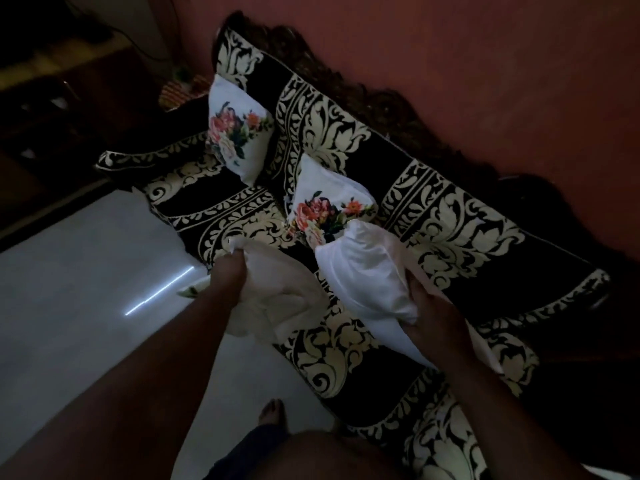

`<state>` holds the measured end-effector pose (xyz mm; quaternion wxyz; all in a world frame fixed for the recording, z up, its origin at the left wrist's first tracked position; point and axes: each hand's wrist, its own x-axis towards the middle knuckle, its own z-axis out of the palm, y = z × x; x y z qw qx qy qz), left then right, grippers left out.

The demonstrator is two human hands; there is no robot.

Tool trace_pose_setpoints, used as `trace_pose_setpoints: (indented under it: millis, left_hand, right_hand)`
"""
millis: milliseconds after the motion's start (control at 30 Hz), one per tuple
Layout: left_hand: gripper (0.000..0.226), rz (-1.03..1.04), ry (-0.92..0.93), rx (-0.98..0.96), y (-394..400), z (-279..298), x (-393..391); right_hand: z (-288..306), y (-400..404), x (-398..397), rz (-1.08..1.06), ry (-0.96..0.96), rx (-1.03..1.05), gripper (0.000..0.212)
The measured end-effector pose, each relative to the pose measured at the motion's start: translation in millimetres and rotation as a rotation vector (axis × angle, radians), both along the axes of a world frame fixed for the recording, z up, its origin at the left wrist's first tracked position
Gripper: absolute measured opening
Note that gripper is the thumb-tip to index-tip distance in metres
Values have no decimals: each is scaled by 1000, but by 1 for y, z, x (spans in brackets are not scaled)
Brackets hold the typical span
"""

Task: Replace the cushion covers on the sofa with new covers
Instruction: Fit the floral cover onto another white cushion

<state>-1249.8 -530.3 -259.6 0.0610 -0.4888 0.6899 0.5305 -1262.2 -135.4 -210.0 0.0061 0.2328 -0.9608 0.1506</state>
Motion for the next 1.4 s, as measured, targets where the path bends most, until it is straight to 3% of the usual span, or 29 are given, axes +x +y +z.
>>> trace_pose_setpoints:
  millis: [133,267,400,500,600,733,800,900,1000,1067,1167,1200,1300,1400]
  left_hand:
    - [43,47,93,-110,-31,13,1]
    - [55,35,117,-190,-59,25,2]
    - [47,-16,158,-165,-66,52,7]
    - [49,-71,243,-246,-61,69,7]
    - [52,-183,290,-286,-46,88,8]
    - [38,-422,308,-289,-22,97,10]
    - [28,-513,287,-350,-9,103,12]
    - [45,-491,355,-410,6,127,19]
    - [50,-705,331,-636,25,150,32]
    - [44,-901,374,-781,44,158,39]
    - [38,-1102,435,-984,62,170,42]
    - [42,-1136,430,-1066,61,171,41]
    - [44,-1058,448,-1227,45,177,39]
    - [36,-846,390,-1287,18,185,35]
  right_hand:
    - [24,-28,11,102,125,-71,87]
    - [39,-45,20,228,229,-140,70]
    - [40,-60,26,290,271,-168,83]
    - [42,-77,29,353,328,-172,77]
    - [44,-97,34,409,339,-161,86]
    - [43,-125,31,380,117,59,110]
    - [36,-142,29,423,86,111,90]
    - [17,-157,13,513,12,164,52]
    - [10,-174,-5,604,-79,374,35]
    - [32,-189,-8,620,-109,451,37]
    - [73,-207,-5,539,-134,596,57]
    - [86,-208,-3,493,-183,580,60]
    - [94,-198,2,329,-267,213,52]
    - [91,-182,25,298,-165,0,81]
